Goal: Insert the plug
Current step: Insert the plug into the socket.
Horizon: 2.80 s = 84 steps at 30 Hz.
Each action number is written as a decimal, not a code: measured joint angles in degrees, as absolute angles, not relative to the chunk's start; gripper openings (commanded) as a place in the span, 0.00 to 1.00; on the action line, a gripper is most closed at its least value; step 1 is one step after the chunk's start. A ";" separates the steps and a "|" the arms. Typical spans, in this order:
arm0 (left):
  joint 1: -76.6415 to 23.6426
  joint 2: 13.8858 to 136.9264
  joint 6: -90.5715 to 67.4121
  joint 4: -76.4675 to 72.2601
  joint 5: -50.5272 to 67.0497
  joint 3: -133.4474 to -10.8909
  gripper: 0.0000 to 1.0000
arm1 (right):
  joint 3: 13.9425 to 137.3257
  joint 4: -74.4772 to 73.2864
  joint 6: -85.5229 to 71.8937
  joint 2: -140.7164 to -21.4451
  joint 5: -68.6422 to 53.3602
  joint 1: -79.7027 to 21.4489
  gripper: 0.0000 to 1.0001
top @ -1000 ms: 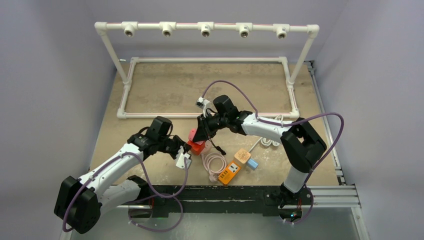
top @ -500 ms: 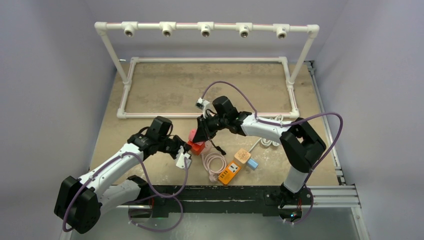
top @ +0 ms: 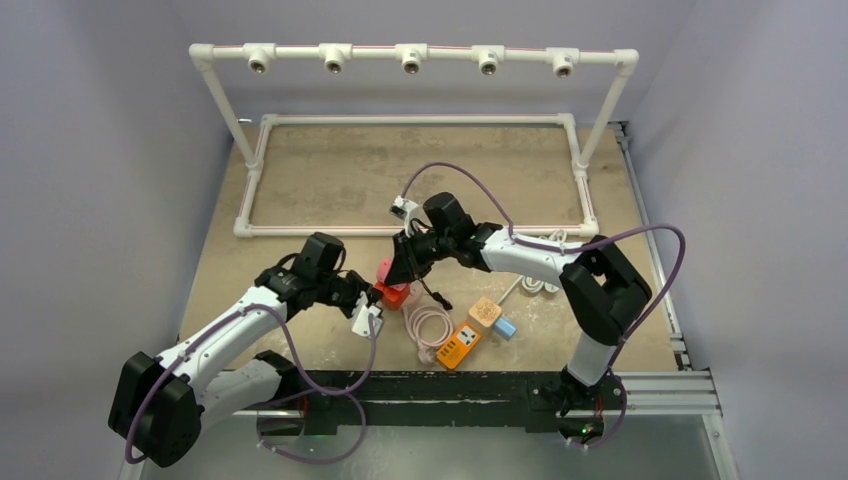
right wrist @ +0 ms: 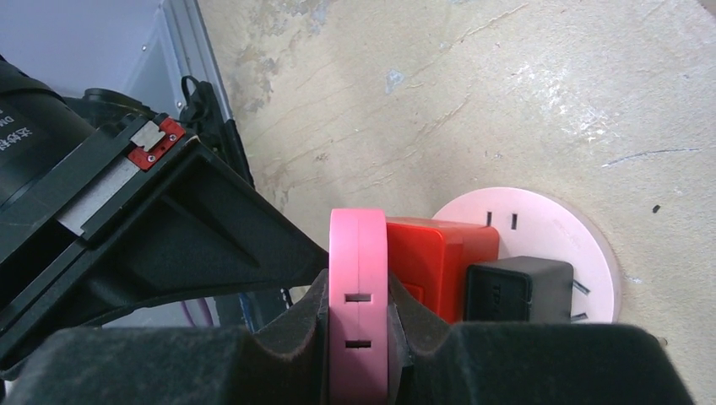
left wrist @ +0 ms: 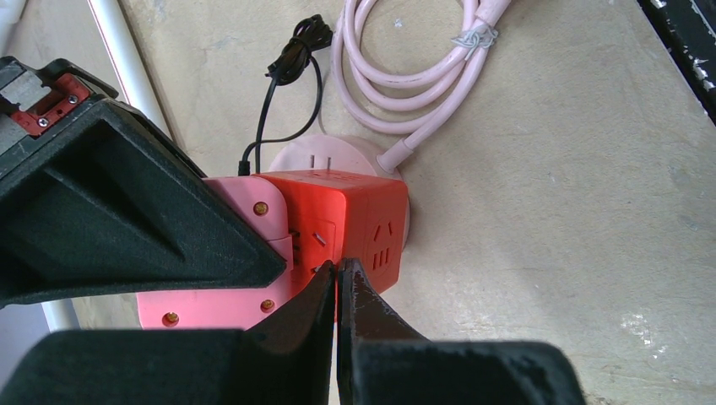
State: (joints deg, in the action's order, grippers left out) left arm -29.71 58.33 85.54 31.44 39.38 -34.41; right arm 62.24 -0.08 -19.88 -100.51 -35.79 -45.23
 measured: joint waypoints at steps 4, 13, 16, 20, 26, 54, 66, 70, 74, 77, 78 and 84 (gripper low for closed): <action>-29.71 58.41 85.41 31.79 39.38 -34.61 0.00 | 63.20 -1.89 -19.46 -100.49 -33.89 -45.87 0.00; -29.71 58.50 84.99 32.47 39.20 -34.96 0.00 | 65.28 -5.74 -18.17 -99.74 -28.93 -47.62 0.40; -29.71 58.50 84.97 32.88 39.03 -35.16 0.00 | 66.57 -7.42 -17.76 -99.46 -27.73 -48.01 0.50; -29.71 58.52 84.77 34.81 38.70 -35.16 0.00 | 68.77 -10.68 -16.86 -99.46 -25.96 -48.25 0.52; -29.71 58.50 84.58 35.77 38.65 -35.16 0.00 | 70.00 -13.47 -16.38 -99.46 -24.93 -48.01 0.52; -29.71 58.50 84.55 38.68 38.54 -35.18 0.00 | 74.76 -25.10 -9.87 -97.56 -16.91 -47.66 0.99; -29.71 58.50 83.29 37.98 38.39 -35.59 0.00 | 65.30 -17.56 -11.44 -90.30 -20.58 -40.84 0.99; -29.71 58.57 83.24 37.87 38.26 -35.90 0.00 | 65.47 -16.05 -11.79 -89.93 -21.04 -40.45 0.92; -29.71 59.20 83.02 37.08 38.09 -36.64 0.00 | 66.83 -15.55 -12.19 -90.83 -23.16 -40.49 0.69; -29.71 59.66 82.41 35.64 37.54 -36.77 0.00 | 67.79 -14.63 -12.91 -92.31 -24.95 -40.49 0.61; -29.71 59.81 82.02 34.96 37.30 -36.77 0.00 | 67.96 -14.46 -13.08 -92.75 -25.28 -40.49 0.58; -29.71 61.06 81.58 31.07 36.56 -36.82 0.00 | 68.23 -14.61 -13.80 -94.89 -25.58 -40.49 0.34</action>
